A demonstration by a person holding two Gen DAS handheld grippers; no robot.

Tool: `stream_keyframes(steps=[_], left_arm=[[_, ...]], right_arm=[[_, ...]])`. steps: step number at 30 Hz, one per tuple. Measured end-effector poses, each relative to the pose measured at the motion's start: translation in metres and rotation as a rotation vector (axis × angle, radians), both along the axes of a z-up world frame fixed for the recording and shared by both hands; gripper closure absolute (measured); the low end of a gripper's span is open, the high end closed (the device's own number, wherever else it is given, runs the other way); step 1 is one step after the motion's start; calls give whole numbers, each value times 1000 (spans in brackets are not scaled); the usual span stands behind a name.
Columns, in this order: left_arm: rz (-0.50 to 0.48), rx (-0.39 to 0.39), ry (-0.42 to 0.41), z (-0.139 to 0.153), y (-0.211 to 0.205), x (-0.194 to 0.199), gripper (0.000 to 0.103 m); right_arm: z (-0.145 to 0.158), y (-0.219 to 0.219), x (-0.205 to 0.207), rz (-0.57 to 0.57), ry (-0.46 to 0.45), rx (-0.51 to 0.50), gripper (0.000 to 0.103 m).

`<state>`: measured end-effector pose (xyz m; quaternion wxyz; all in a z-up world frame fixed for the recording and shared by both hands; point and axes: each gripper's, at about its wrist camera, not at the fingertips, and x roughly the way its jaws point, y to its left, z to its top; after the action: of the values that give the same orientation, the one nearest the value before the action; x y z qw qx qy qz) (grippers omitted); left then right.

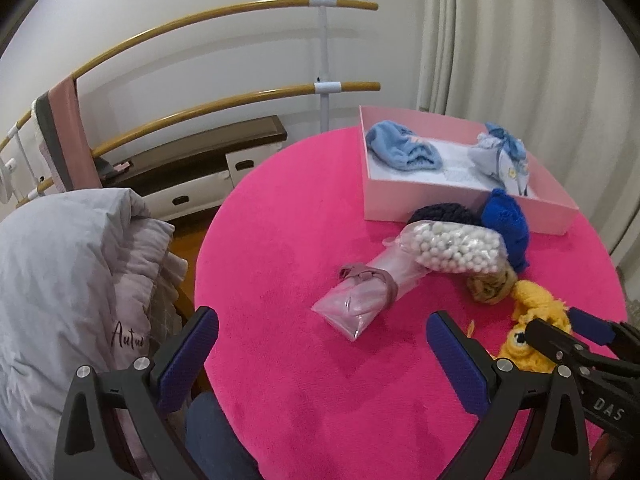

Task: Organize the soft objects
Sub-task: 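Grasp the clear bag with the left tool while the right tool grasps the yellow crocheted toy, then carry the clear bag and yellow toy into the pink box and release both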

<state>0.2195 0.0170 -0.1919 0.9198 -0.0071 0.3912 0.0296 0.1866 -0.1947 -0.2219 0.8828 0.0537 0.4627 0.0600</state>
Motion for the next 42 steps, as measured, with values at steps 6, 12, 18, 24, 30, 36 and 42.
stream_keyframes(steps=[6, 12, 18, 24, 30, 36, 42], left_arm=[[-37, 55, -3, -14, -3, 23, 0], [-100, 105, 37, -36, -10, 56, 0], [-180, 4, 101, -58, -9, 89, 22], [-218, -37, 116, -58, -6, 101, 57], [-188, -76, 127, -58, -3, 98, 67], [-172, -79, 130, -58, -3, 84, 68], [-162, -76, 114, -43, -12, 64, 68]], right_arm=[[-4, 5, 5, 35, -1, -9, 68], [-2, 2, 7, 34, 7, -21, 72], [-2, -1, 11, 30, 10, -25, 73], [0, -5, 9, 20, 9, -24, 73], [2, -5, 6, 20, 6, -23, 74], [8, -6, 0, 22, -5, -18, 77], [19, -8, -9, 19, -30, -16, 78]])
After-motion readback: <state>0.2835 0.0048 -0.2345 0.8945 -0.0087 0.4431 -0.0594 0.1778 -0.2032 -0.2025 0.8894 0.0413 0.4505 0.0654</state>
